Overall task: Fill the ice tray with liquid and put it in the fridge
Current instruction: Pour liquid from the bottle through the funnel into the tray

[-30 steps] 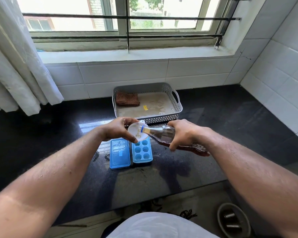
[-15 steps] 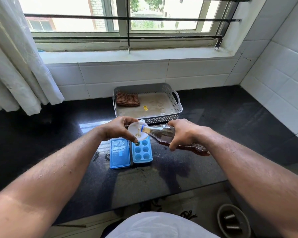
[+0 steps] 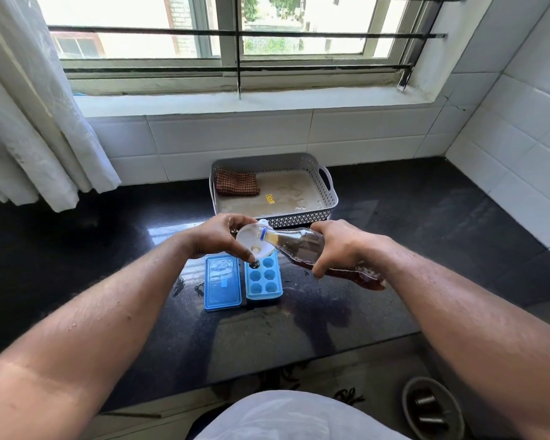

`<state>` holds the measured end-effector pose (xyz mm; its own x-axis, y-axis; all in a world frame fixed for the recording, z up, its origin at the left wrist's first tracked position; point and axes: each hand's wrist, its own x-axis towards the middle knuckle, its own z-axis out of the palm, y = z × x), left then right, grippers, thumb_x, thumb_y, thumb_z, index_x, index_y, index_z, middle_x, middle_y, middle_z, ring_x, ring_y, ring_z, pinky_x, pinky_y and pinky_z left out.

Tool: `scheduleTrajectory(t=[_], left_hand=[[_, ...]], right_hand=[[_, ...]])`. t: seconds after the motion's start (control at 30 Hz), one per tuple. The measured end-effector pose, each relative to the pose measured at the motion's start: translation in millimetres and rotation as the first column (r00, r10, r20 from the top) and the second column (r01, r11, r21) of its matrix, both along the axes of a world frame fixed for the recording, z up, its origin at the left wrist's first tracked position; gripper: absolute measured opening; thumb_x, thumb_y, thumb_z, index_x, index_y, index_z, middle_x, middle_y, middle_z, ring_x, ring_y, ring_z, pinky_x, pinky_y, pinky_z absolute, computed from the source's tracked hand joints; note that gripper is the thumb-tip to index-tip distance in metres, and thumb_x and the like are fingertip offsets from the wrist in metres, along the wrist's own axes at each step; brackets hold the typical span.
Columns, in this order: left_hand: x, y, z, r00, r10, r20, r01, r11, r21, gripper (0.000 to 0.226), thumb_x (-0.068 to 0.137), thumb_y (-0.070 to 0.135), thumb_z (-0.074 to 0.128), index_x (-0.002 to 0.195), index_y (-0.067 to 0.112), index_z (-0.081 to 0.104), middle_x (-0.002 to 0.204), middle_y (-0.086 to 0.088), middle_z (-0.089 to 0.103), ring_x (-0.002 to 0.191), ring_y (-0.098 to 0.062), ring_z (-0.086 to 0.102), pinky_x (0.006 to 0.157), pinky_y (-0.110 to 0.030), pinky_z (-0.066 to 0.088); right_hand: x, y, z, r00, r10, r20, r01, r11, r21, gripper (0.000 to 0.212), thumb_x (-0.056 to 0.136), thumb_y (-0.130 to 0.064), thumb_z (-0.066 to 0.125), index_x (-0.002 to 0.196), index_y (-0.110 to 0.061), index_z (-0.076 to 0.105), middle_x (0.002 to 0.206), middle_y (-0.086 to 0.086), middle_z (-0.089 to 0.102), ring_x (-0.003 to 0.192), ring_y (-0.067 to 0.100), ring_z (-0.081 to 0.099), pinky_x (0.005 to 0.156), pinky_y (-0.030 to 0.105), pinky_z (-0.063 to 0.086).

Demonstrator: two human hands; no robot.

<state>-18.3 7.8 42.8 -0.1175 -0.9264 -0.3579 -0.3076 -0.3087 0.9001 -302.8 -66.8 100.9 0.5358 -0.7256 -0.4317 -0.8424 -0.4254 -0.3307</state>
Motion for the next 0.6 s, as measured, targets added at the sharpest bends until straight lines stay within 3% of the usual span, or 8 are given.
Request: scheduleTrajectory(t=[0.1,0.17,0.23,0.4,0.6], left_hand=[[-2.7,3.4,0.2,1.0,-0.016,0.001,0.016,1.0,0.008,0.08,0.05,0.011,0.099,0.122,0.026,0.067,0.104,0.006,0.079,0.094,-0.011,0.076,0.077,-0.026,0.061],[-4.7,5.3,-3.6,1.0,-0.016,-0.002,0.016,1.0,0.009,0.074,0.056,0.001,0.097,0.12,0.025,0.068,0.1,0.006,0.08,0.09,-0.009,0.075,0.074,-0.024,0.06],[-6.2,7.0,-7.2,1.0,-0.009,0.006,0.009,1.0,0.003,0.072,0.061,-0.007,0.094,0.12,0.025,0.068,0.101,0.003,0.079,0.089,-0.01,0.074,0.075,-0.025,0.06],[-9.0,9.7,-9.8,1.0,-0.007,0.029,0.007,1.0,-0.011,0.074,0.061,-0.007,0.094,0.124,0.023,0.068,0.116,-0.01,0.074,0.097,-0.019,0.073,0.085,-0.036,0.062],[-10.9,11.8,-10.3,0.999,-0.004,0.033,0.004,1.0,-0.013,0.075,0.06,-0.006,0.095,0.123,0.026,0.067,0.115,-0.007,0.075,0.093,-0.014,0.074,0.079,-0.03,0.061]], right_hand=[[-2.2,2.2,-1.4,1.0,-0.002,0.008,0.002,1.0,0.017,0.06,0.05,-0.039,0.095,0.098,-0.032,0.058,0.099,-0.006,0.065,0.089,0.014,0.064,0.066,0.029,0.052],[-3.9,4.2,-3.3,1.0,0.001,0.008,-0.001,1.0,0.015,0.066,0.051,-0.038,0.095,0.102,-0.025,0.056,0.101,-0.008,0.063,0.093,0.017,0.064,0.064,0.026,0.048],[-5.5,6.5,-4.9,1.0,0.004,0.01,-0.004,1.0,0.022,0.074,0.051,-0.038,0.095,0.112,-0.029,0.054,0.101,-0.01,0.059,0.096,0.019,0.062,0.061,0.023,0.042],[-9.9,8.3,-9.2,1.0,0.022,-0.008,-0.022,1.0,0.003,0.068,0.049,-0.041,0.094,0.103,-0.029,0.054,0.1,-0.006,0.064,0.09,0.016,0.064,0.062,0.026,0.046],[-12.1,6.9,-9.5,0.999,0.045,-0.019,-0.045,0.999,0.003,0.063,0.048,-0.041,0.094,0.099,-0.029,0.058,0.098,-0.006,0.065,0.087,0.014,0.064,0.071,0.033,0.057]])
